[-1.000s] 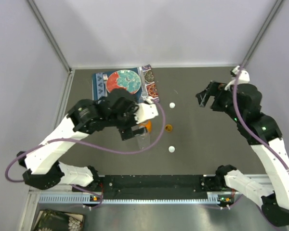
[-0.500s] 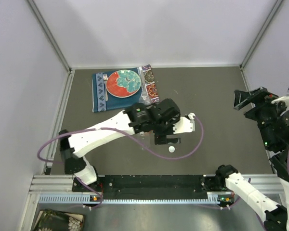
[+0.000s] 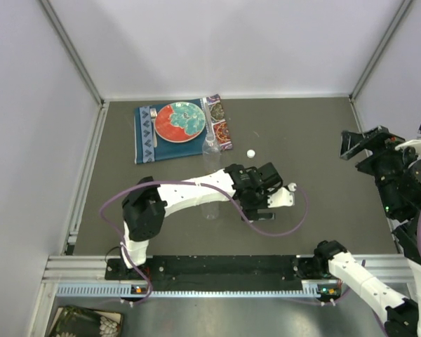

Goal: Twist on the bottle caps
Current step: Pick up the bottle cap from the center of the board.

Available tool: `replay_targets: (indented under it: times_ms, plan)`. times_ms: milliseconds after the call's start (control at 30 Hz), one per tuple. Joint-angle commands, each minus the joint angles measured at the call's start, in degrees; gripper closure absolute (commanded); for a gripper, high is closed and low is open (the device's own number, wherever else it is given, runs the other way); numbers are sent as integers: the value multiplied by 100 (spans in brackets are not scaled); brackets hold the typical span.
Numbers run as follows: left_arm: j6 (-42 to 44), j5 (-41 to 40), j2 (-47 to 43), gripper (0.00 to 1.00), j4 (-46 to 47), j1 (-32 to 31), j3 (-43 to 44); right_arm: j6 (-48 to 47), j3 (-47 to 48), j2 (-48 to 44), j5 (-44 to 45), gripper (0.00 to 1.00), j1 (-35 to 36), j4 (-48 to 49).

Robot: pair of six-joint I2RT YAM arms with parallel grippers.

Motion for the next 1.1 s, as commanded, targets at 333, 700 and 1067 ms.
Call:
replay_targets:
  times_ms: [333, 700, 1067]
  plan:
    - [20, 138, 419, 9, 905, 50, -286, -153, -350, 8, -308, 18, -31, 321]
    - [46, 199, 604, 11, 1179, 313, -445, -153, -482, 17, -448, 19, -22, 409]
    - [-59, 401, 595, 12, 1222, 331, -559, -92, -561, 17, -475, 19, -22, 453]
